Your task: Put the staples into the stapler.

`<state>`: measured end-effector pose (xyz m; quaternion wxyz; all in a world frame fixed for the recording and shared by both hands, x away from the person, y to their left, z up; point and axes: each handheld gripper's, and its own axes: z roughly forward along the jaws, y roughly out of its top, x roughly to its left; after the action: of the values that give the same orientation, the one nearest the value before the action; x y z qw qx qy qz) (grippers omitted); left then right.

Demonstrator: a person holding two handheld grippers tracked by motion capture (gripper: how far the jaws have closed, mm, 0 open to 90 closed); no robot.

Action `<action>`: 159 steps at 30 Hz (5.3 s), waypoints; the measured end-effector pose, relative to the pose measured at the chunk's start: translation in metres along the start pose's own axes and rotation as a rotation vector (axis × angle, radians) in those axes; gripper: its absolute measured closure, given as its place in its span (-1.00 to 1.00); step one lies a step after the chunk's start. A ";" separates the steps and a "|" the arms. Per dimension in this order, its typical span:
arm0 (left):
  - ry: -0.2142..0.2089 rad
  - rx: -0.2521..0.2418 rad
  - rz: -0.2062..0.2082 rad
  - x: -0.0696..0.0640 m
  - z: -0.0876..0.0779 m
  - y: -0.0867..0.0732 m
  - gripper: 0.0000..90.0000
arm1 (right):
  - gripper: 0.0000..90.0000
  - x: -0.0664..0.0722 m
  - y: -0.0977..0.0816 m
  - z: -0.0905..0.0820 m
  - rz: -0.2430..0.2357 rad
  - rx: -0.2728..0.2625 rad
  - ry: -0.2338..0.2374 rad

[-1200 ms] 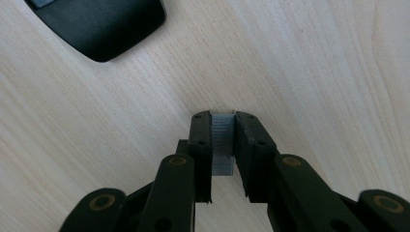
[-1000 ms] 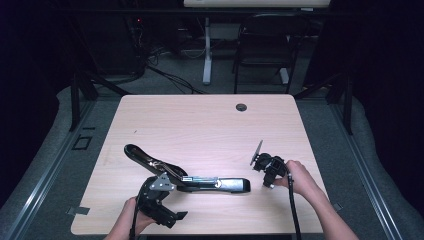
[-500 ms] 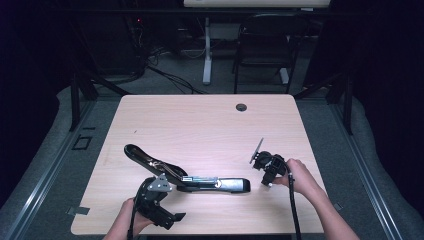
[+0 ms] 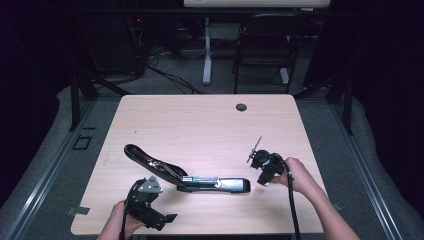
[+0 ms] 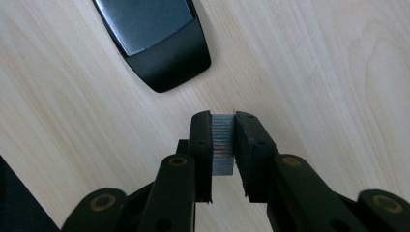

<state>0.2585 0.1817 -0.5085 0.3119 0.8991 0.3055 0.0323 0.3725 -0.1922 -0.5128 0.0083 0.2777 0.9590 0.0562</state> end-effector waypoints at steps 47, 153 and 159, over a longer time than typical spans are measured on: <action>0.063 0.004 -0.069 0.021 -0.008 -0.014 -0.99 | 0.73 0.030 0.070 -0.019 -0.183 -0.086 0.044; 0.061 0.027 -0.056 0.020 -0.005 -0.014 -0.99 | 0.61 0.057 0.127 0.004 -0.394 -0.142 0.159; 0.059 0.028 -0.056 0.020 -0.005 -0.014 -0.99 | 0.66 0.058 0.127 0.004 -0.412 -0.131 0.160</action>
<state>0.2659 0.2044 -0.5158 0.2910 0.8931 0.3400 0.0456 0.3909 -0.0542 -0.5014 -0.0383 0.0696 0.9874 0.1372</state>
